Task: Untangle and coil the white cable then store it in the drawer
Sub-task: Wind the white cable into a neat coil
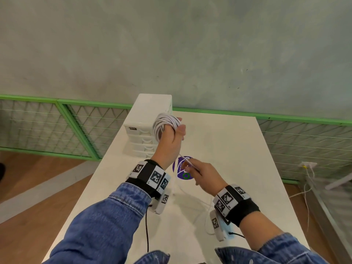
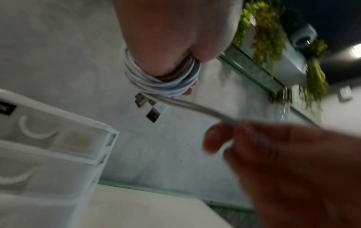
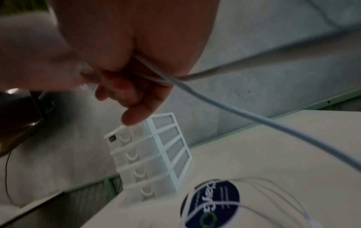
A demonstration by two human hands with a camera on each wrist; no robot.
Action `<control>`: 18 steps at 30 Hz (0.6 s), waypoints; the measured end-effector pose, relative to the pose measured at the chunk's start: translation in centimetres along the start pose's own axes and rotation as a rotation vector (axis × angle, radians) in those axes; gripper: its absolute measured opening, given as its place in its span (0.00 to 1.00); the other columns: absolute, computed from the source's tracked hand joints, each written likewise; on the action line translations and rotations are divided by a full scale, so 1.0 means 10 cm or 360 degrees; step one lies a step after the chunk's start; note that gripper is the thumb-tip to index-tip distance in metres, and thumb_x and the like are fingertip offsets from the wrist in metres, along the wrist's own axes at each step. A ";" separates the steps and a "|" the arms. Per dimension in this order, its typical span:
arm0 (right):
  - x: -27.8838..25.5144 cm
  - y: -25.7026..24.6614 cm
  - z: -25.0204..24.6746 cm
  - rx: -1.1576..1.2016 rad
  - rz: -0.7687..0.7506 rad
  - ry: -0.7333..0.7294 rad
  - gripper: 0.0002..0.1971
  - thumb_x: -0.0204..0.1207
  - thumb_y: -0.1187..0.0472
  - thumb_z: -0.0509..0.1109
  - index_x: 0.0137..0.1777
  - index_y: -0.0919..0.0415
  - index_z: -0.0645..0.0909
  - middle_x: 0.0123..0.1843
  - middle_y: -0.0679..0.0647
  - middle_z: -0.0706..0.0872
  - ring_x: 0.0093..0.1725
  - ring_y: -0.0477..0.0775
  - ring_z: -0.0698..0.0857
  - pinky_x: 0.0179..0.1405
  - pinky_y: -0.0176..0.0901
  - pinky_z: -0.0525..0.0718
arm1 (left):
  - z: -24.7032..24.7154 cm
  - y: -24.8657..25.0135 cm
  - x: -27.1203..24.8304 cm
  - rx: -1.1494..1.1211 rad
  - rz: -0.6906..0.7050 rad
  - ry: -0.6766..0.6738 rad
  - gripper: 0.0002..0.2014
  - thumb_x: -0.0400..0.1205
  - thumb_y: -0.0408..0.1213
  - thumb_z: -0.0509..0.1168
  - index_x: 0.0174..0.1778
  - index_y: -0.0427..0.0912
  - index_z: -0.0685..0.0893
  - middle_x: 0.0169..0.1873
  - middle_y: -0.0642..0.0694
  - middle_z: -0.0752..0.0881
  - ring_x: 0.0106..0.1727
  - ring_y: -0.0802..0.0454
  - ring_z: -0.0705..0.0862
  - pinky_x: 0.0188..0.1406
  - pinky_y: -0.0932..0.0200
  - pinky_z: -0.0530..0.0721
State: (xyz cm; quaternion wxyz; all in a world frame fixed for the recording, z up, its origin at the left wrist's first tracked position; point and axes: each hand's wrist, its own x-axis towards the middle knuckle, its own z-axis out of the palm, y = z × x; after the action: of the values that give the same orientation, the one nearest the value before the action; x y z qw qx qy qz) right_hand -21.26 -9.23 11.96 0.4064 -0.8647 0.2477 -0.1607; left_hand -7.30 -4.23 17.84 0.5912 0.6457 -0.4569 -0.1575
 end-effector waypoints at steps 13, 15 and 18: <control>0.14 -0.13 -0.34 0.0249 -0.0220 0.0407 0.13 0.67 0.64 0.76 0.38 0.42 0.82 0.24 0.42 0.78 0.27 0.44 0.75 0.31 0.32 0.73 | 0.06 -0.11 -0.26 -0.0189 -0.0538 -0.0889 0.26 0.87 0.55 0.45 0.36 0.36 0.73 0.21 0.45 0.69 0.21 0.53 0.68 0.19 0.64 0.68; 0.14 -0.07 -0.36 0.0348 -0.0243 0.0457 0.21 0.68 0.72 0.72 0.42 0.38 0.84 0.31 0.41 0.84 0.34 0.44 0.81 0.38 0.30 0.78 | 0.05 -0.07 -0.31 -0.0192 -0.0620 -0.0949 0.24 0.86 0.55 0.48 0.38 0.38 0.74 0.19 0.51 0.69 0.20 0.56 0.66 0.19 0.65 0.67; 0.15 0.07 -0.38 0.0300 -0.0253 0.0491 0.23 0.69 0.77 0.67 0.48 0.46 0.87 0.41 0.42 0.87 0.42 0.38 0.83 0.43 0.26 0.77 | 0.02 -0.03 -0.35 -0.0191 -0.0710 -0.1042 0.20 0.86 0.52 0.54 0.36 0.41 0.76 0.16 0.54 0.67 0.18 0.57 0.63 0.18 0.66 0.65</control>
State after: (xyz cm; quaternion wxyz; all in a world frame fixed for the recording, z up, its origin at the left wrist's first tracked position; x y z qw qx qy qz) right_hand -22.06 -12.86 13.90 0.4288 -0.8047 0.2218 -0.3455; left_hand -9.16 -1.65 16.36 0.4023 0.6090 -0.4597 -0.5060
